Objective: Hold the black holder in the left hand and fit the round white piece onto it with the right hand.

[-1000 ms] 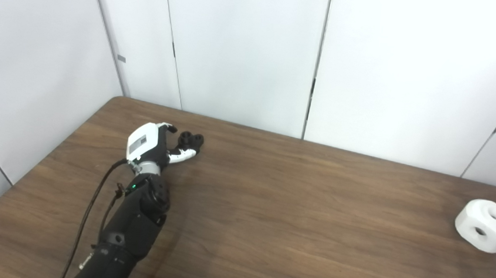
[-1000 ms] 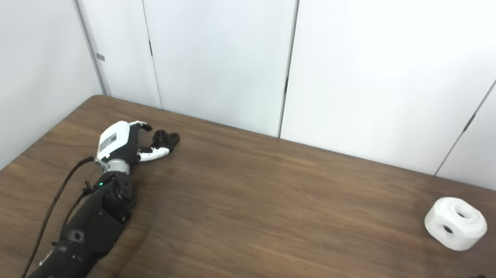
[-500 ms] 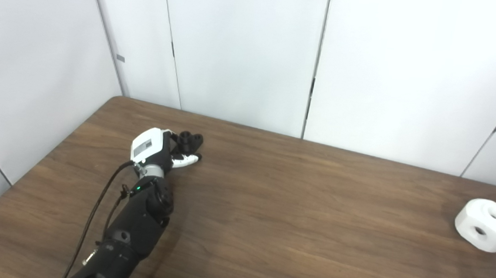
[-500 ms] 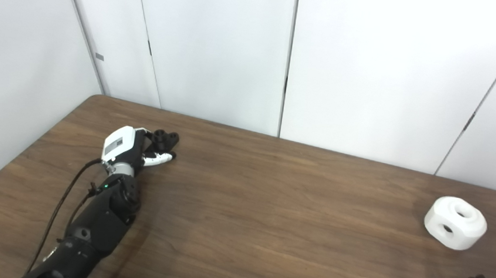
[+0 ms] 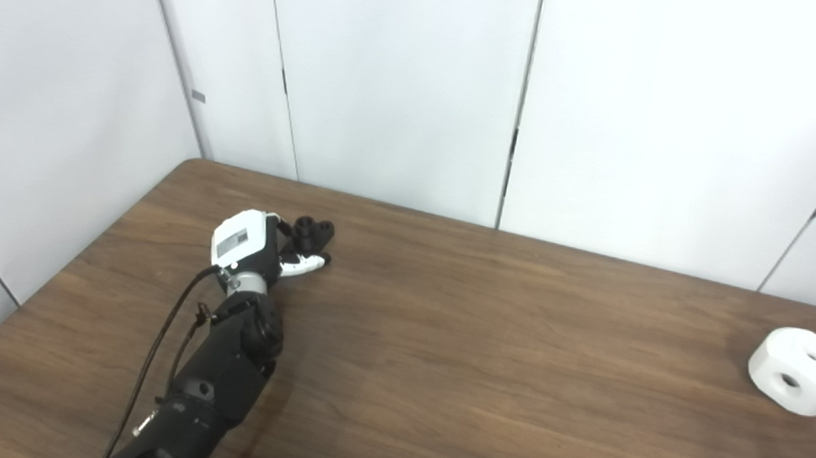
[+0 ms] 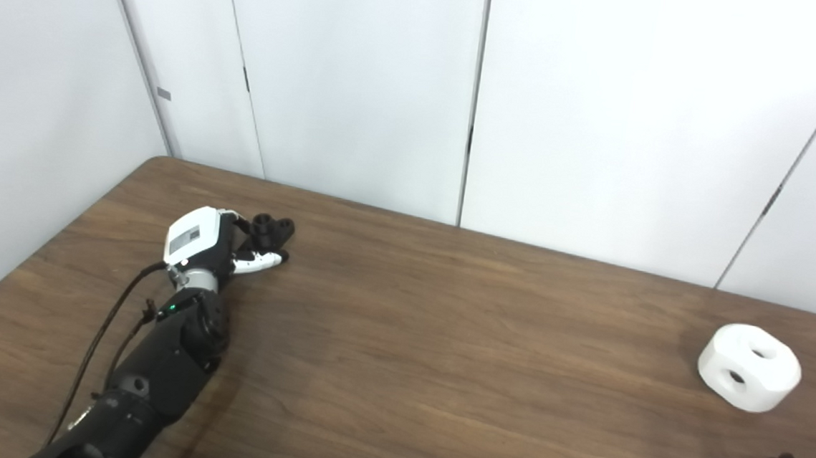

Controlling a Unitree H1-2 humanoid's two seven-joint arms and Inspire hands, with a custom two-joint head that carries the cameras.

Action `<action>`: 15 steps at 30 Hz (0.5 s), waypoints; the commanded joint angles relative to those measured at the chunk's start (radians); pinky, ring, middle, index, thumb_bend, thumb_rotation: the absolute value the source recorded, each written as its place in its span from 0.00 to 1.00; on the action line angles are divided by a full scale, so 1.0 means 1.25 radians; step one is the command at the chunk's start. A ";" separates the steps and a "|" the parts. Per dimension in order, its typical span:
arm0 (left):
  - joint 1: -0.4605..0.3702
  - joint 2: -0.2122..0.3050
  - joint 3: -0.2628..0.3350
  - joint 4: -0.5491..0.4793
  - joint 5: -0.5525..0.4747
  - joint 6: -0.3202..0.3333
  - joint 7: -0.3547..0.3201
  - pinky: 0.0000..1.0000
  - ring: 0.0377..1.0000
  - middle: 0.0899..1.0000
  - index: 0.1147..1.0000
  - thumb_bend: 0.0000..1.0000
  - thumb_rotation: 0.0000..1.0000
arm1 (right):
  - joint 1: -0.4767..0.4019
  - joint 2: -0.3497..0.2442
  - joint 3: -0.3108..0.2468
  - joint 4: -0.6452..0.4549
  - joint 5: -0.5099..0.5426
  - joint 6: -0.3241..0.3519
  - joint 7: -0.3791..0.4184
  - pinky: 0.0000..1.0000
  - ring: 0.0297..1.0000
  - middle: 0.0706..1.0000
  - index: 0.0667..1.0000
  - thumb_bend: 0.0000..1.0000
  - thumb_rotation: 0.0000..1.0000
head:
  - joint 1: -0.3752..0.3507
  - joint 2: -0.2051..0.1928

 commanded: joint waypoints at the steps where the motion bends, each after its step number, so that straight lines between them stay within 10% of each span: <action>1: -0.021 0.019 0.004 -0.012 0.011 0.000 0.029 1.00 0.96 0.85 0.53 0.82 0.27 | 0.030 0.010 0.002 0.033 0.006 0.007 -0.001 1.00 1.00 1.00 1.00 0.70 1.00 | 0.001 0.001; 5: -0.016 0.015 0.013 -0.017 -0.016 -0.021 0.052 1.00 0.95 0.84 0.43 0.55 0.09 | 0.030 0.010 0.000 0.033 0.007 0.000 0.000 1.00 1.00 1.00 1.00 0.68 1.00 | 0.000 0.005; 15: -0.013 0.019 0.007 -0.007 -0.037 -0.054 0.079 1.00 0.91 0.79 0.42 0.52 0.05 | 0.030 0.008 -0.001 0.028 0.011 0.008 0.002 1.00 1.00 1.00 1.00 0.72 1.00 | -0.001 0.010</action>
